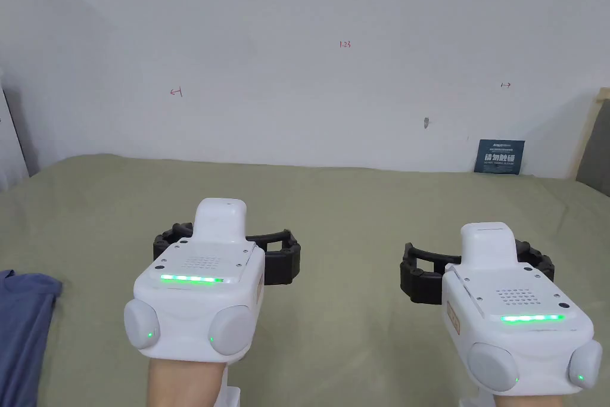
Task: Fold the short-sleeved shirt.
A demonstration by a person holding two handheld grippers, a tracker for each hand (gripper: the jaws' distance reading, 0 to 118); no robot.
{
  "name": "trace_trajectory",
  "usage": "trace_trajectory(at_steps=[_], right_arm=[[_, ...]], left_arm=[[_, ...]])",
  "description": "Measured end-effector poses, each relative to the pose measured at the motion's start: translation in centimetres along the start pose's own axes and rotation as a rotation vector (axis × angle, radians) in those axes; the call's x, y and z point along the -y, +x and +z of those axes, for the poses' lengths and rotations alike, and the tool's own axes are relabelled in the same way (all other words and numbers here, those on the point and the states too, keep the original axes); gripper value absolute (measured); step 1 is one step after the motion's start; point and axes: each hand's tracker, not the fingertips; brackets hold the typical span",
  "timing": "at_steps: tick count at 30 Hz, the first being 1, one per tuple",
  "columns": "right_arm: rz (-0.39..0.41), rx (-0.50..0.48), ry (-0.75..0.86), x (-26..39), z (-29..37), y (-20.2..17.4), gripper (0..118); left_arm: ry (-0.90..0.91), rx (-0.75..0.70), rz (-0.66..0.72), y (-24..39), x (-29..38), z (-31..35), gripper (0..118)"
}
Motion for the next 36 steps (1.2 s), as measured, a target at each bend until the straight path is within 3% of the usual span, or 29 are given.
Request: trace_trajectory(at_steps=[36], right_arm=[[-0.003,0.005,0.005,-0.2,0.02,-0.08,118]], left_arm=[[-0.007,0.002,0.003,-0.39,0.04,0.22,118]])
